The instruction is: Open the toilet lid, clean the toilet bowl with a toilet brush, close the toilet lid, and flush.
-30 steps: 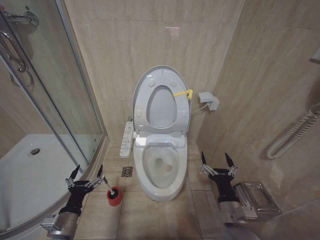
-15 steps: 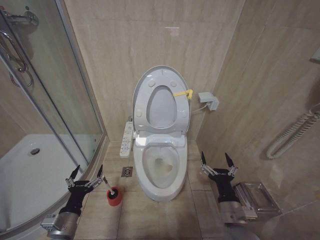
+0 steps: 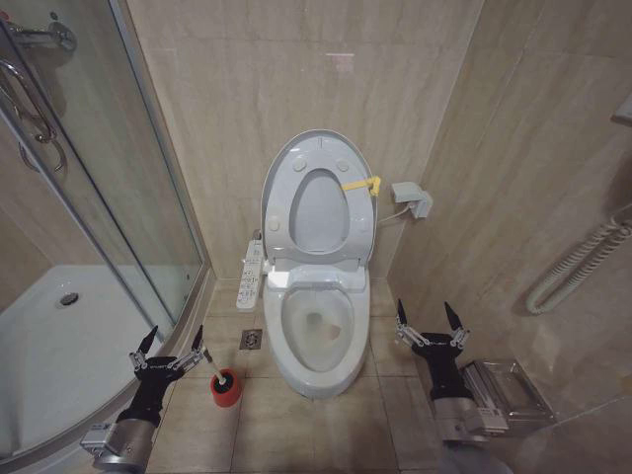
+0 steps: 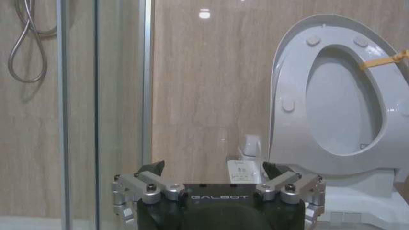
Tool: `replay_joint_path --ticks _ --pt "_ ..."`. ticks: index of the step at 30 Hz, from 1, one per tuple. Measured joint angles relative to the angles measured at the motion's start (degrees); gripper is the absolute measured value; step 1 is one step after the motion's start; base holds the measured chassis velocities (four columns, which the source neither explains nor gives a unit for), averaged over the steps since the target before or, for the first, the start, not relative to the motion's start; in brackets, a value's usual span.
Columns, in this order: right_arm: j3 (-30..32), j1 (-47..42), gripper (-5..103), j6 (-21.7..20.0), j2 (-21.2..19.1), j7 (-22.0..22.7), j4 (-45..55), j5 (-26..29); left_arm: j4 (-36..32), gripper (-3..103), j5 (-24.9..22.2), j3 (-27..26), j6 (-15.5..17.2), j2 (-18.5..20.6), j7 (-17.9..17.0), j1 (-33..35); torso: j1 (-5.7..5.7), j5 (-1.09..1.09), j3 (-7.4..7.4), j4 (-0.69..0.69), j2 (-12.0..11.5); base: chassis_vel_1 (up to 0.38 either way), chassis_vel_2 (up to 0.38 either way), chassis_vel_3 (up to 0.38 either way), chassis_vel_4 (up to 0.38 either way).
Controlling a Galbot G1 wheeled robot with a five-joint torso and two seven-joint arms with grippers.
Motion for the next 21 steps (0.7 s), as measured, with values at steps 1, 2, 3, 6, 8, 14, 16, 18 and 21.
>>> replay_joint_path --ticks 1,2,3,6,8,14,16,18,21 --pt "0.00 0.00 100 0.00 0.00 0.00 0.00 0.00 0.00 100 0.00 0.00 0.00 0.00 0.00 0.00 0.00 0.00 0.00 0.00 0.00 0.000 0.000 0.000 0.000" --pt "0.00 0.00 100 0.00 0.00 0.00 0.00 0.00 0.00 100 0.00 0.00 0.00 0.00 0.00 0.00 0.00 0.00 0.00 0.00 0.00 0.000 0.000 0.000 0.000" --pt "0.00 0.00 100 0.00 0.00 0.00 0.00 0.00 0.00 100 0.00 0.00 0.00 0.00 0.00 0.00 0.00 0.00 0.00 0.00 0.00 0.000 0.000 0.000 0.000" --pt "0.00 0.00 100 0.00 0.00 0.00 0.00 0.00 0.00 100 0.00 0.00 0.00 0.00 0.00 0.00 0.00 0.00 0.00 0.00 0.00 0.000 0.000 0.000 0.000" --pt "0.00 0.00 100 0.00 0.00 0.00 0.00 0.00 0.00 100 0.00 0.00 0.00 0.00 0.00 0.00 0.00 0.00 0.00 0.00 0.00 0.000 0.000 0.000 0.000" --pt "0.00 0.00 100 0.00 0.00 0.00 0.00 0.00 0.00 100 0.00 0.00 0.00 0.00 0.00 0.00 0.00 0.00 0.00 0.00 0.00 0.000 0.000 0.000 0.000" --pt "0.00 0.00 100 0.00 0.00 0.00 0.00 0.00 0.00 100 0.00 0.00 0.00 0.00 0.00 0.00 0.00 0.00 0.00 0.00 0.00 0.000 0.000 0.000 0.000" --pt "0.00 0.00 100 0.00 0.00 0.00 0.00 0.00 0.00 100 0.00 0.00 0.00 0.00 0.00 0.00 0.00 0.00 0.00 0.00 0.00 0.000 0.000 0.000 0.000" --pt "0.00 0.00 100 0.00 0.00 0.00 0.00 0.00 0.00 100 0.00 0.00 0.00 0.00 0.00 0.00 0.00 0.00 0.00 0.00 0.00 0.000 0.000 0.000 0.000"
